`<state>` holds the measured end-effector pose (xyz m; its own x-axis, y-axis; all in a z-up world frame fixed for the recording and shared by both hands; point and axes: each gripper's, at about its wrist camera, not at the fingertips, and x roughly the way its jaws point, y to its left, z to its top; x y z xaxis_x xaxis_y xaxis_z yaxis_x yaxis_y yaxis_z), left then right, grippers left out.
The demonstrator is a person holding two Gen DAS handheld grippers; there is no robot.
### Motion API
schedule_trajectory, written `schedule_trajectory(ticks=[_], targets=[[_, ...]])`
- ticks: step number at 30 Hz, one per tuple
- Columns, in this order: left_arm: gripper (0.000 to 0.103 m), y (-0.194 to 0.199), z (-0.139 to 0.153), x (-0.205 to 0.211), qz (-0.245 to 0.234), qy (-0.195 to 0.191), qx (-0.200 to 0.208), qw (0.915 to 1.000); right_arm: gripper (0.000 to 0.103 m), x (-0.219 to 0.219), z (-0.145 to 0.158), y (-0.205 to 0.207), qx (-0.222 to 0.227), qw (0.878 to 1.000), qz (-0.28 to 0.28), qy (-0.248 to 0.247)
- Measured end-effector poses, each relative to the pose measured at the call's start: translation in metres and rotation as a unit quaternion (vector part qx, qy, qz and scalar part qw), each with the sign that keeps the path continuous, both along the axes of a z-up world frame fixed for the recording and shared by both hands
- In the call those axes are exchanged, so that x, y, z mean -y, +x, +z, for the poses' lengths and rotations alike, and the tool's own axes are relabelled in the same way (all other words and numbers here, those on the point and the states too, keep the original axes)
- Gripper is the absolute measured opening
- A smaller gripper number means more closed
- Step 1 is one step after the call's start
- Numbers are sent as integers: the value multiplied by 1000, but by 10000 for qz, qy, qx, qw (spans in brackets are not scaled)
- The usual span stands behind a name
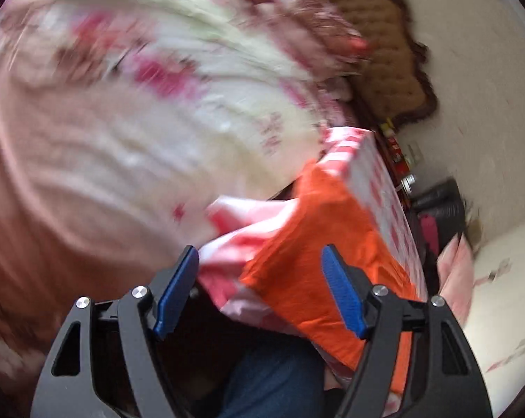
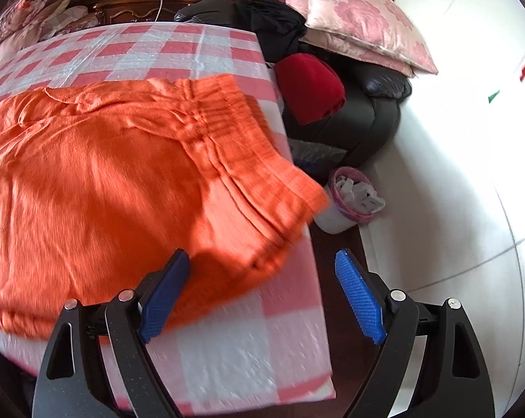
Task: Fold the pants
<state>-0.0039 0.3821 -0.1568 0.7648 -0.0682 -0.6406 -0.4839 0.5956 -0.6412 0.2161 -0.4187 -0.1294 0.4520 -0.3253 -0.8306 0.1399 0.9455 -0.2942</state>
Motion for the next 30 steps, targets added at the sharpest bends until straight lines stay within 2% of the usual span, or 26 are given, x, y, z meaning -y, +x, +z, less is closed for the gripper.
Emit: schedule_trajectory(ticks=[1, 3, 6, 7, 8, 10, 12, 13, 14, 15, 16, 17, 18, 19, 21, 23, 26, 27, 29, 30], targets=[[74, 6, 13, 8, -143, 233, 77, 9996, 82, 3, 3, -4, 37, 9999, -44, 93], [74, 16, 27, 21, -304, 465, 121, 9984, 82, 11, 11, -10, 166, 9989, -106, 414], [72, 25, 42, 49, -731, 787, 285, 9938, 81, 25, 22, -15, 334, 9927, -301, 1120], [72, 27, 47, 63, -957, 958, 349, 9902, 80, 32, 23, -15, 359, 9879, -376, 1459], [69, 31, 54, 84, -1369, 1222, 423, 9821, 74, 38, 23, -14, 334, 9830, -432, 1755], [66, 37, 64, 126, -2016, 1595, 504, 9651, 73, 45, 20, -12, 291, 9773, -514, 2035], [61, 44, 71, 192, -2994, 2072, 593, 9295, 73, 48, 16, -7, 258, 9756, -534, 2113], [59, 46, 71, 229, -3549, 2248, 650, 9051, 71, 47, 11, -4, 214, 9756, -511, 2125], [53, 48, 70, 263, -4027, 2398, 711, 8805, 55, 45, 6, 0, 140, 9757, -545, 2117], [51, 49, 67, 293, -4405, 2536, 762, 8578, 43, 45, 2, 1, 91, 9757, -633, 2097], [47, 51, 64, 327, -4765, 2757, 806, 8309, 40, 45, 0, 0, 93, 9736, -712, 2167], [45, 53, 62, 351, -4962, 2946, 836, 8124, 38, 41, 4, -5, 180, 9736, -812, 2125], [44, 59, 58, 379, -5210, 3102, 881, 7903, 38, 34, 10, -11, 284, 9787, -823, 1860], [44, 64, 55, 400, -5414, 3129, 922, 7749, 39, 22, 19, -20, 431, 9837, -753, 1572], [44, 78, 47, 436, -5700, 3192, 969, 7509, 39, -5, 25, -34, 449, 9825, -299, 1784], [44, 91, 39, 469, -5928, 3240, 1009, 7304, 39, -23, 24, -43, 380, 9817, -111, 1863], [44, 112, 33, 506, -6149, 3113, 1016, 7174, 41, -47, 17, -61, 314, 9791, -9, 2007], [44, 116, 31, 518, -6223, 3166, 1032, 7084, 43, -51, 15, -65, 320, 9798, -38, 1976], [40, 121, 30, 538, -6271, 3274, 1031, 6992, 53, -56, 11, -74, 322, 9802, -79, 1951], [38, 123, 29, 545, -6290, 3266, 1014, 6982, 56, -57, 10, -77, 321, 9808, -73, 1920]])
